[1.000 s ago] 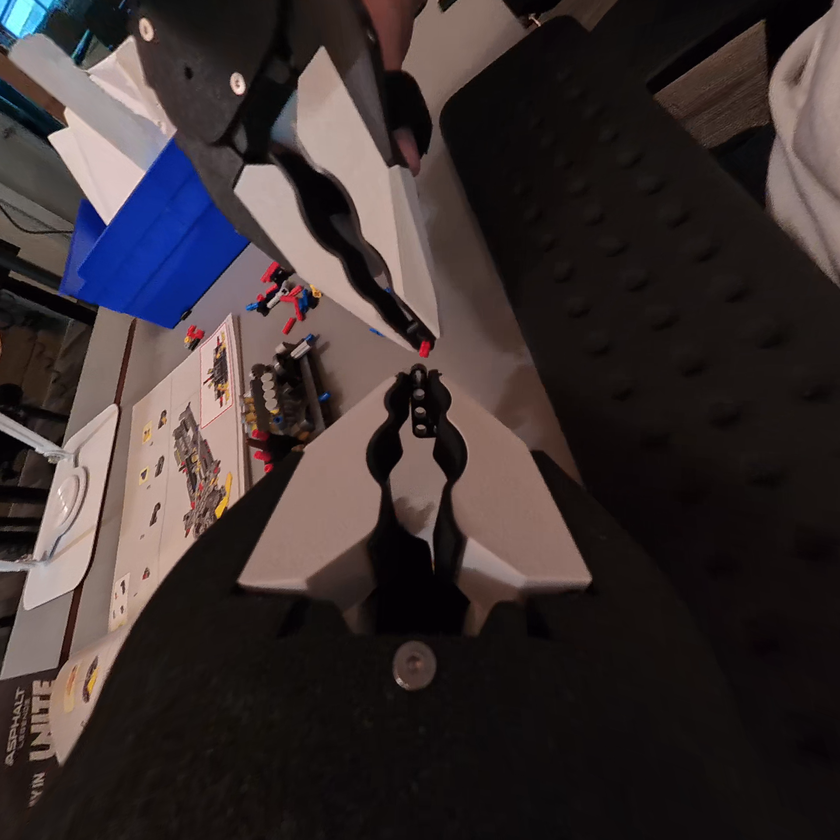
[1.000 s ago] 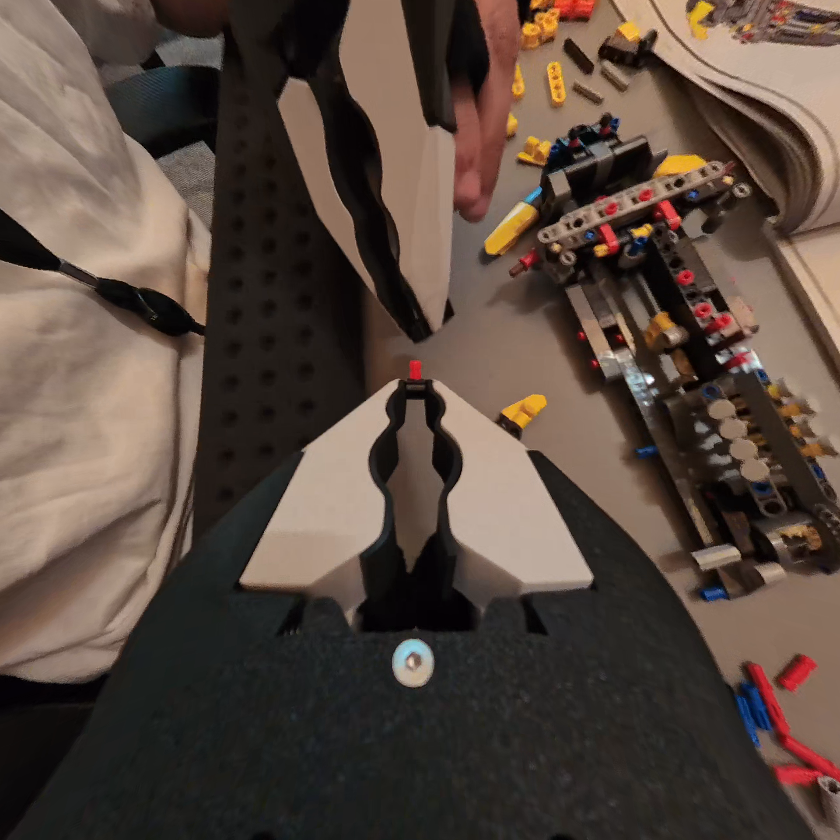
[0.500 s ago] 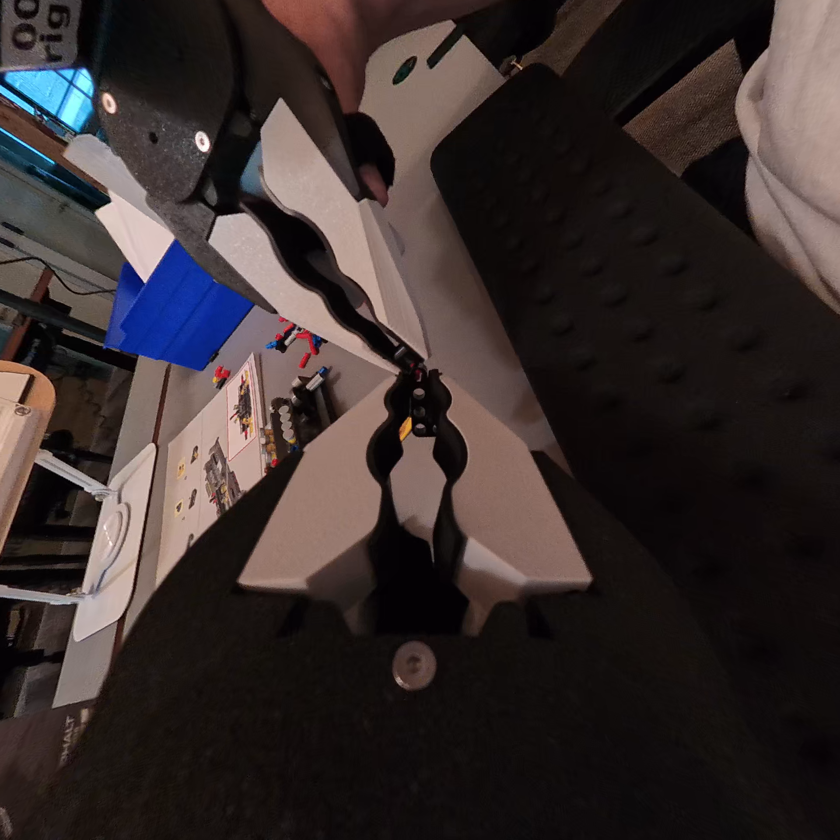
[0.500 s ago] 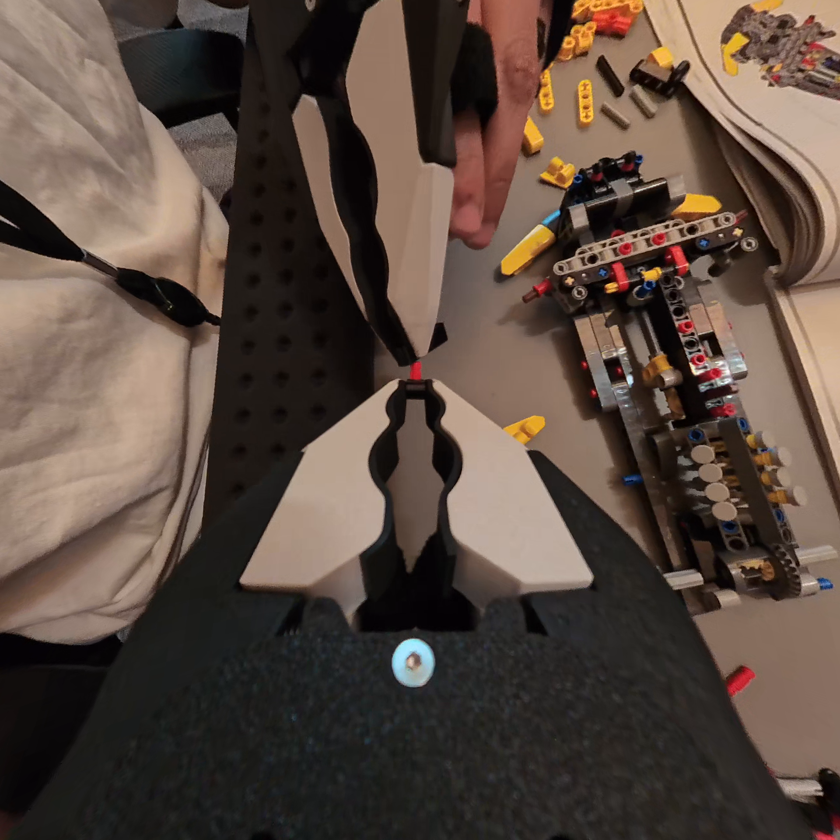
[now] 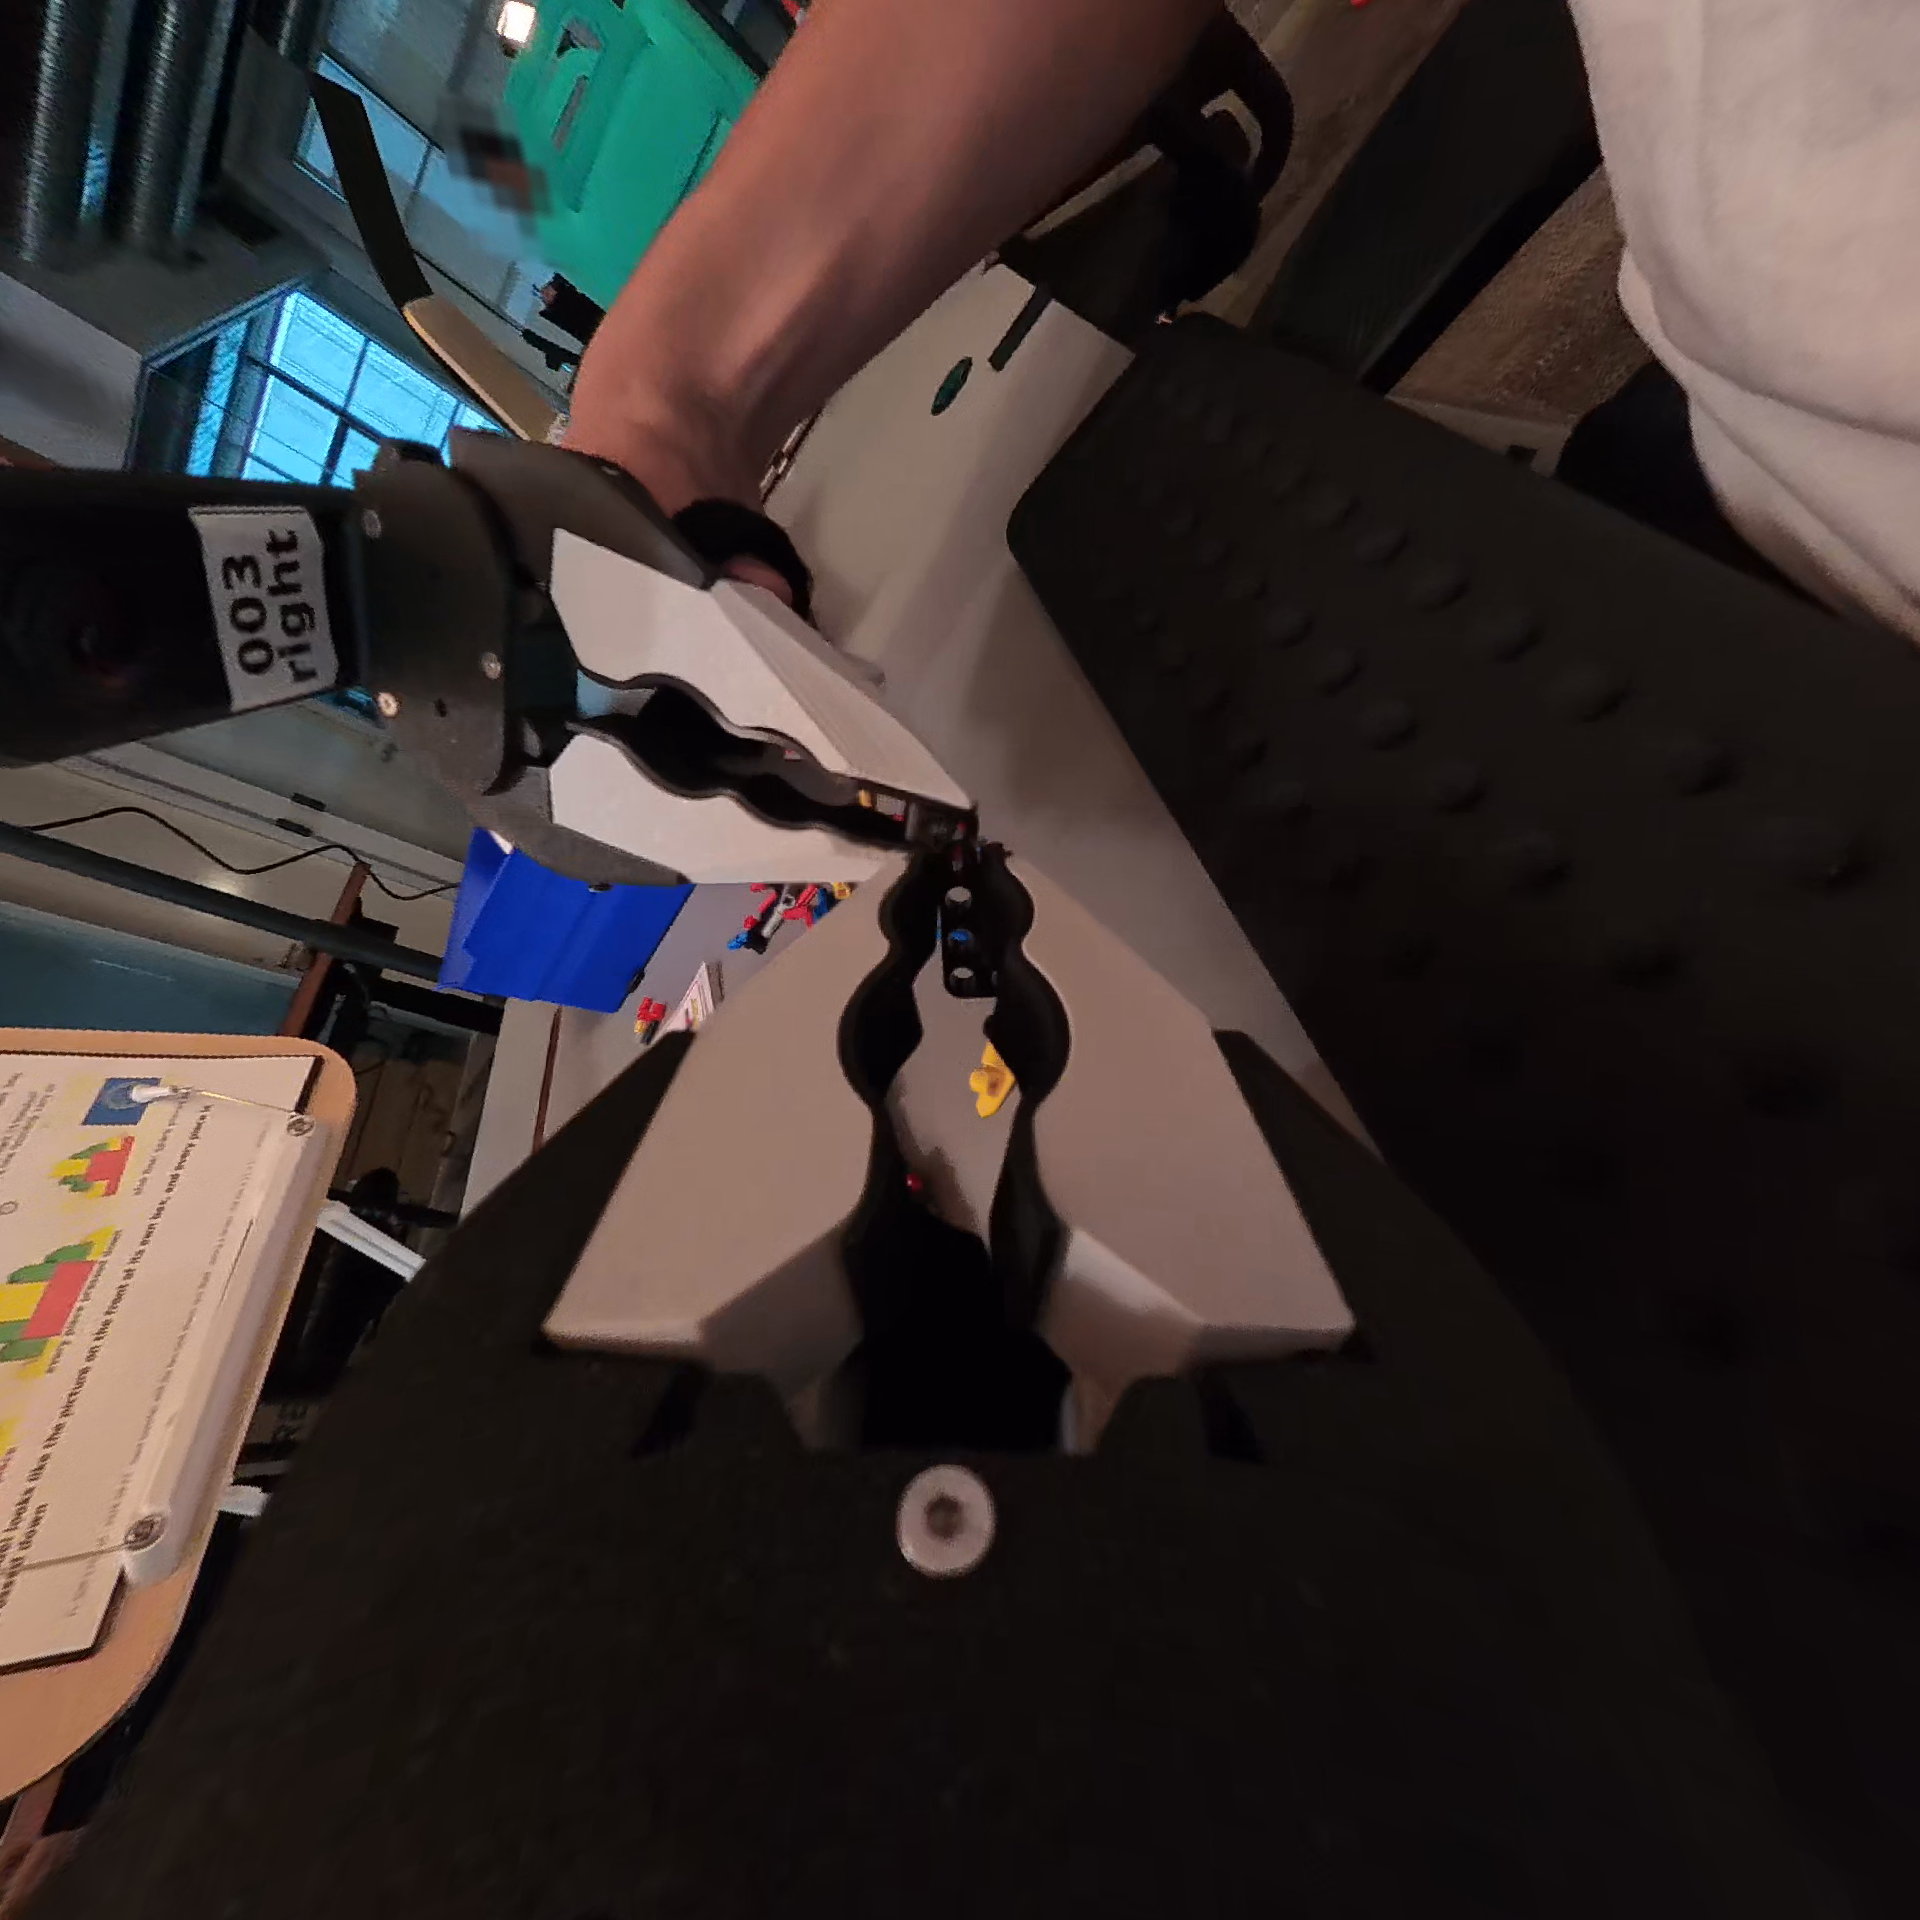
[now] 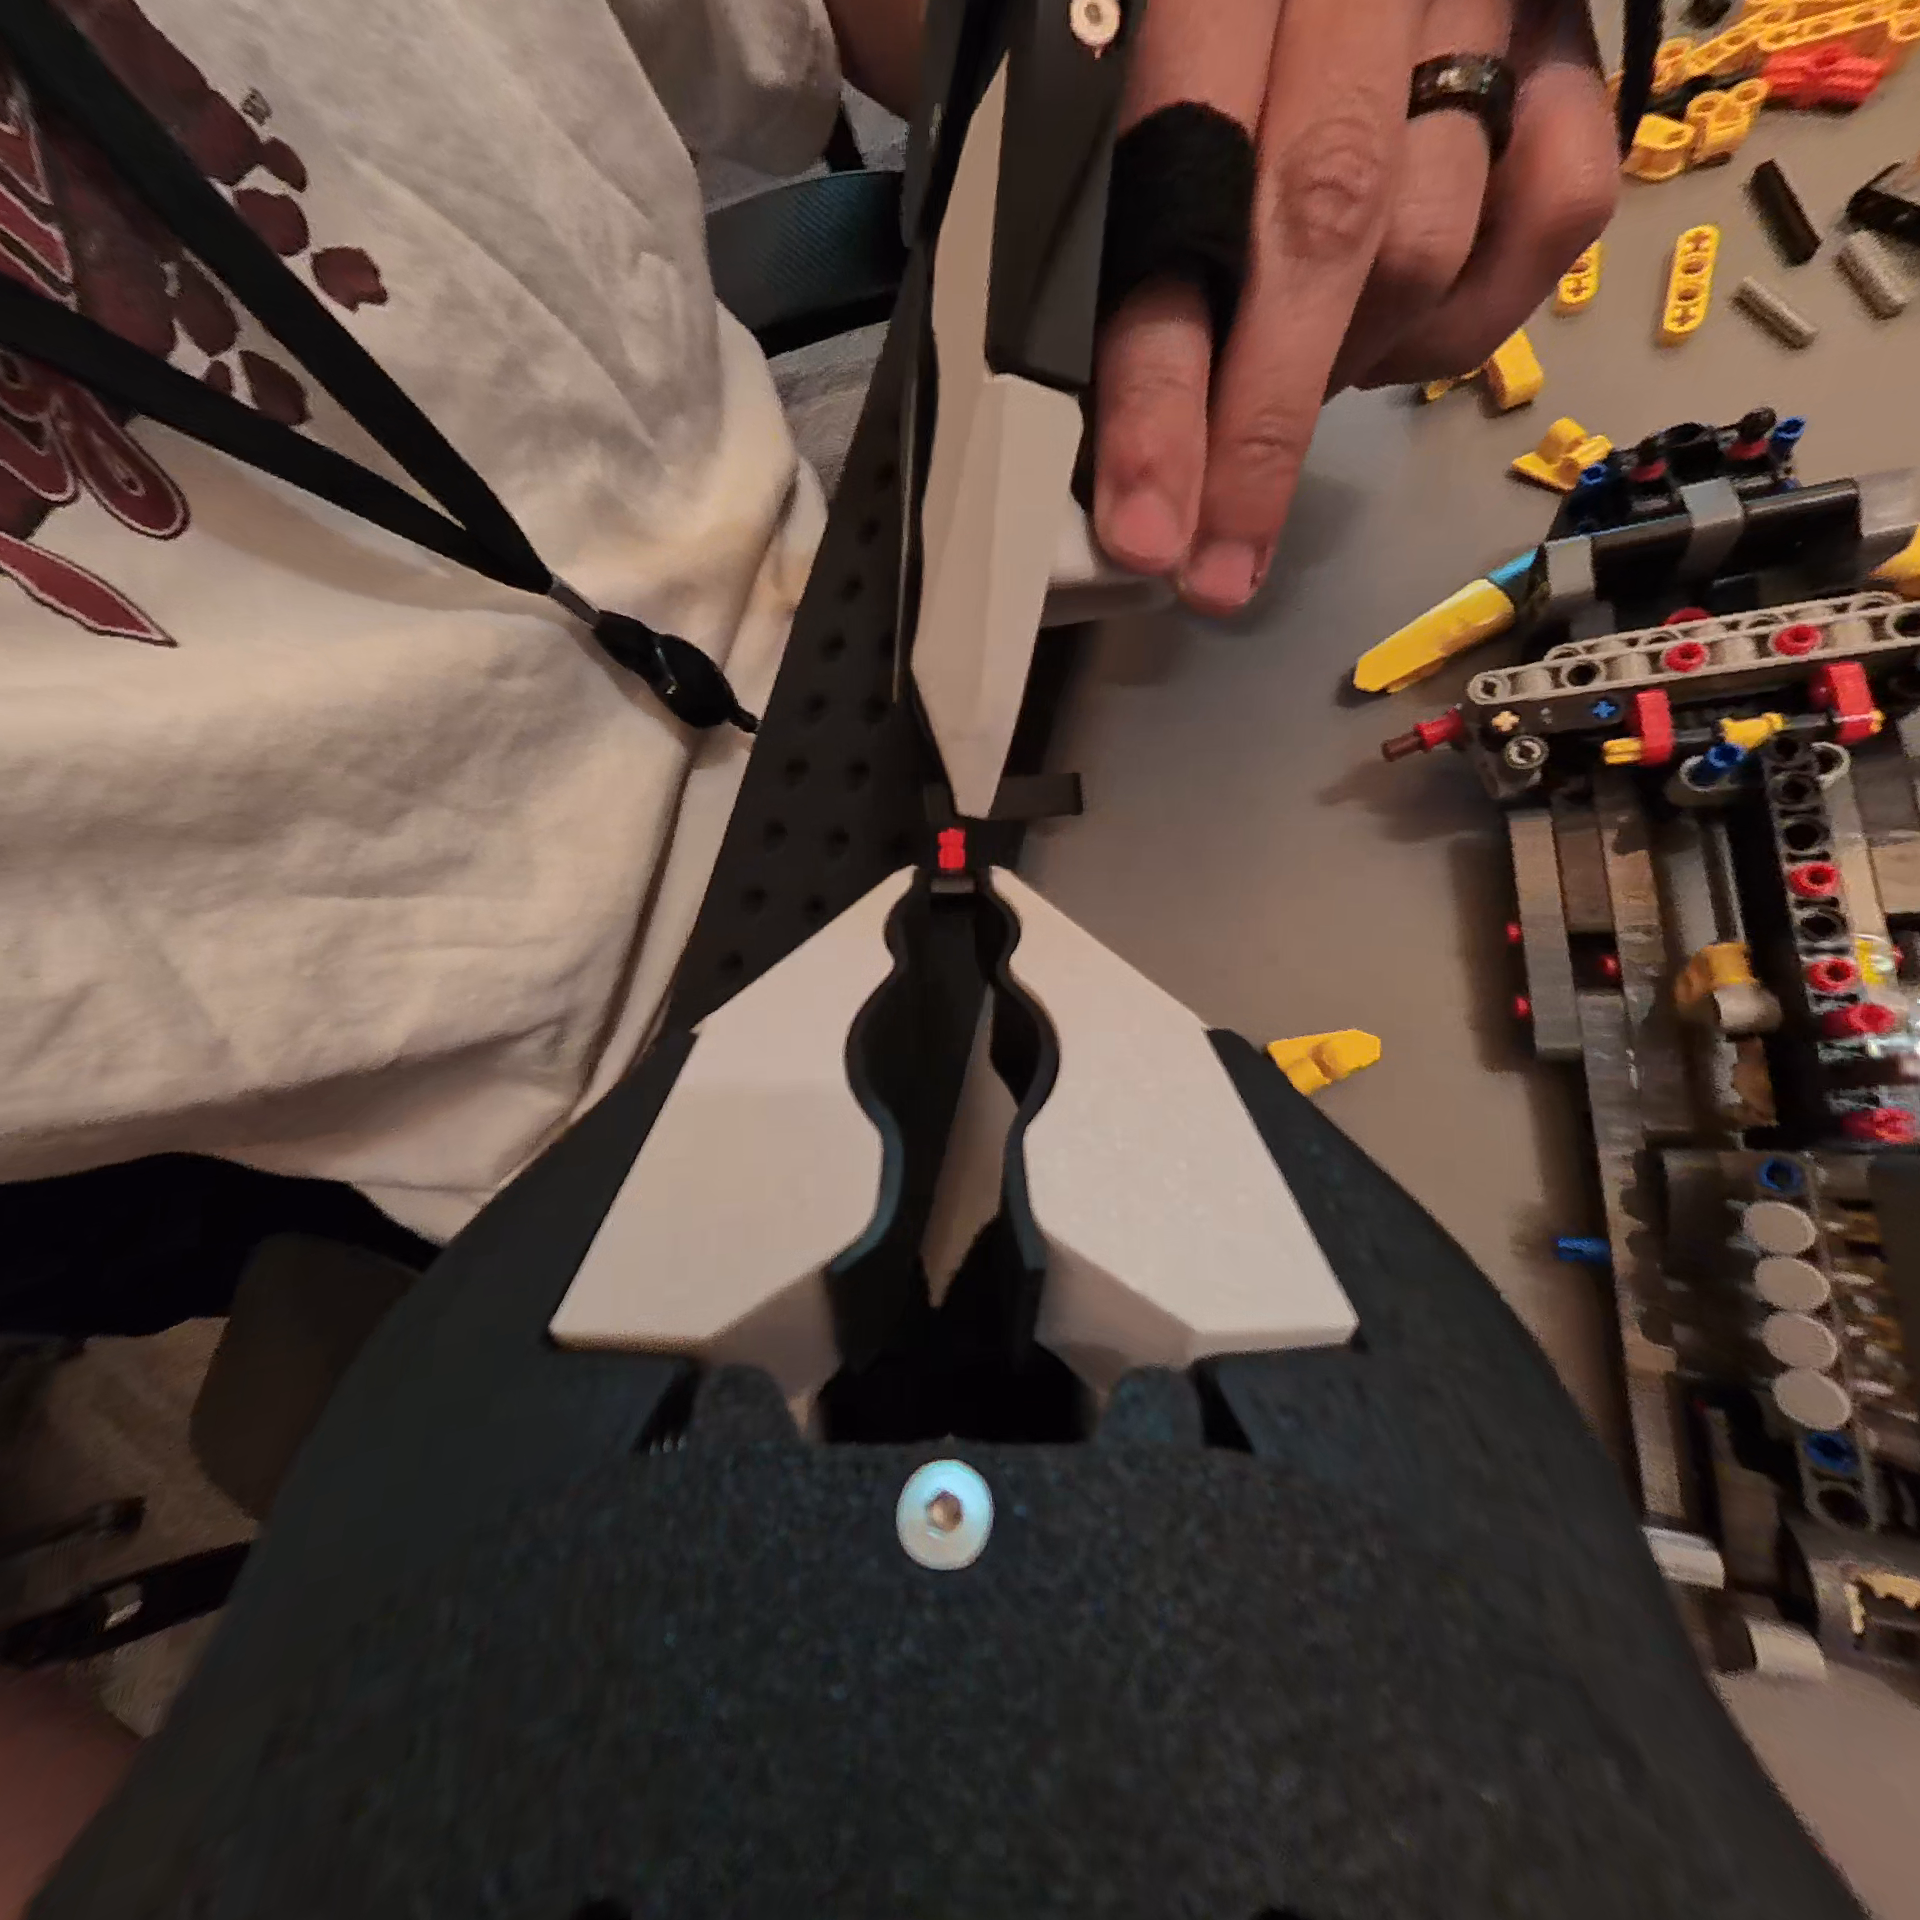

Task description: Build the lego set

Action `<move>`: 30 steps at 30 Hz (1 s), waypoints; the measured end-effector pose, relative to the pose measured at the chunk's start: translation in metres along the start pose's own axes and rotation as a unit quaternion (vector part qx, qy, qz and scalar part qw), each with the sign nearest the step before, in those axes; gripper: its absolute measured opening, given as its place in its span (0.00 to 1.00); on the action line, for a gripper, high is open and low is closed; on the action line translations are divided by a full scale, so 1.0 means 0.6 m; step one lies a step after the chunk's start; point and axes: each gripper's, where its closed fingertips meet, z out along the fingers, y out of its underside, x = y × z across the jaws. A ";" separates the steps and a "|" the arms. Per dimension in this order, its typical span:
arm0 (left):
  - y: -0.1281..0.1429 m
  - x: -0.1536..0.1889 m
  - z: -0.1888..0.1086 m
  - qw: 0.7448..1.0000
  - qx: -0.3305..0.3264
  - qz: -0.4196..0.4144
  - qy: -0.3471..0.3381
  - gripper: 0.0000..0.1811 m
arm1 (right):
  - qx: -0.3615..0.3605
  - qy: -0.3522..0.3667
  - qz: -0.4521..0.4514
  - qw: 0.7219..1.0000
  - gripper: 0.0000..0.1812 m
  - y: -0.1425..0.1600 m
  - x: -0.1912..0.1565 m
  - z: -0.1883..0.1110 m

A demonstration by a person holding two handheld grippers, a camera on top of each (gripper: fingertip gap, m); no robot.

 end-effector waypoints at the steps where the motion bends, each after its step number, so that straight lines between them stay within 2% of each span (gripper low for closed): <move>1: 0.000 -0.001 0.000 1.000 0.001 -0.001 0.000 0.03 | -0.001 -0.006 0.000 1.000 0.03 -0.001 -0.001 0.000; 7: 0.001 0.000 0.000 1.000 0.004 0.000 0.001 0.03 | -0.005 -0.033 0.012 0.999 0.03 -0.001 -0.003 0.002; 12: 0.002 -0.005 -0.001 1.000 0.000 0.000 -0.006 0.03 | 0.039 -0.068 0.050 0.996 0.03 -0.007 -0.003 0.000; 19: 0.025 -0.018 -0.004 0.998 -0.054 0.012 -0.025 0.03 | 0.080 -0.029 0.096 0.992 0.03 -0.013 0.020 -0.006; 26: 0.040 0.004 0.006 0.996 -0.086 0.016 0.004 0.03 | 0.045 -0.018 0.120 0.992 0.03 0.003 0.027 0.009; 30: 0.046 -0.005 0.004 0.995 -0.100 0.008 -0.004 0.03 | 0.063 -0.014 0.133 0.989 0.03 -0.004 0.035 0.004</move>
